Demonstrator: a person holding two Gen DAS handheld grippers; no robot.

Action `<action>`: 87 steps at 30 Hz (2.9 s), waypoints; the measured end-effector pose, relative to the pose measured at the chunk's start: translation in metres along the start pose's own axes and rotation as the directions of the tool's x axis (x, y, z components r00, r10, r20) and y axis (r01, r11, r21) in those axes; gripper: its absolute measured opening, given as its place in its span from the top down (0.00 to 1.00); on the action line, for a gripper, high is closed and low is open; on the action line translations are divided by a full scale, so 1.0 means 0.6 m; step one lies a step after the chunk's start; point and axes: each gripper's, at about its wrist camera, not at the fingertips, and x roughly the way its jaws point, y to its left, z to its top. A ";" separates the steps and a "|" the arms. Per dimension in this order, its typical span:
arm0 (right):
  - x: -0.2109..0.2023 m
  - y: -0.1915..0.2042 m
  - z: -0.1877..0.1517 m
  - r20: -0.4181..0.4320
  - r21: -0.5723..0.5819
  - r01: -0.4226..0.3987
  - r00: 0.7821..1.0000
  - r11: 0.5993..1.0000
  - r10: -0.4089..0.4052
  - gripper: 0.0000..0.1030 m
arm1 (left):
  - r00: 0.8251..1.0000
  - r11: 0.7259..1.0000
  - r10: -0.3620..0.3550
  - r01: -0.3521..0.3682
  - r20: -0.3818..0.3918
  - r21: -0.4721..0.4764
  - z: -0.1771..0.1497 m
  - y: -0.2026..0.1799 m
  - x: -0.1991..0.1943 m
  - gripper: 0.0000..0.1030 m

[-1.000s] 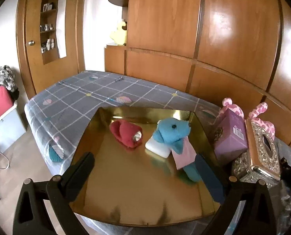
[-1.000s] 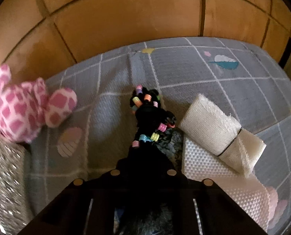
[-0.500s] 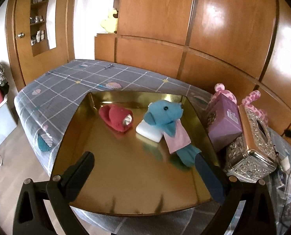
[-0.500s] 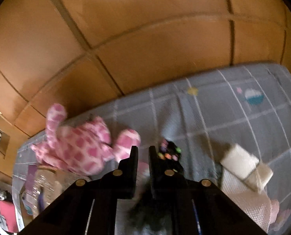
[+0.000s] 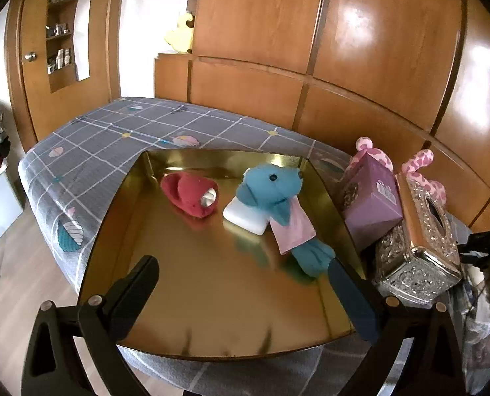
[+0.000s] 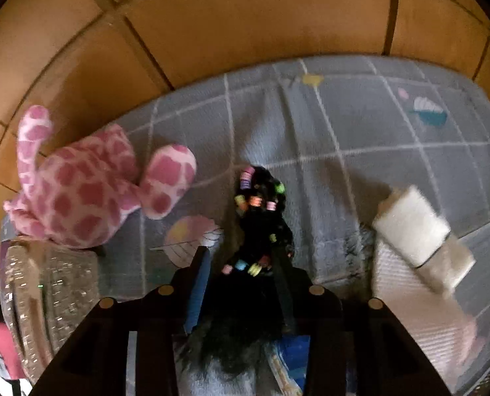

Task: Organize soft objects
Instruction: 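Lift the black beaded hair tie with the right tool, then carry the hair tie over the gold tray and open the right tool, then move both tools back over the pile of white cloths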

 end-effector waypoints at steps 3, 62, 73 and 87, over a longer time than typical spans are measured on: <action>0.013 0.001 0.001 0.033 0.005 0.039 0.999 0.999 -0.039 0.60 | 1.000 1.000 0.006 -0.006 -0.008 0.001 -0.002 0.000 0.002 0.00; -0.058 0.564 -0.376 -0.182 -0.887 -0.285 0.939 0.363 0.290 0.67 | 0.991 0.990 0.133 -0.132 0.018 -0.053 0.007 0.084 -0.027 0.00; -0.102 0.511 -0.352 -0.103 -0.838 -0.275 0.927 0.470 0.360 0.64 | 0.995 0.995 0.102 -0.102 0.012 -0.009 0.000 0.049 -0.030 0.00; -0.190 0.393 -0.305 0.047 -0.766 -0.246 0.900 0.594 0.434 0.59 | 0.999 0.998 0.031 -0.031 0.014 0.061 -0.001 -0.001 -0.041 0.00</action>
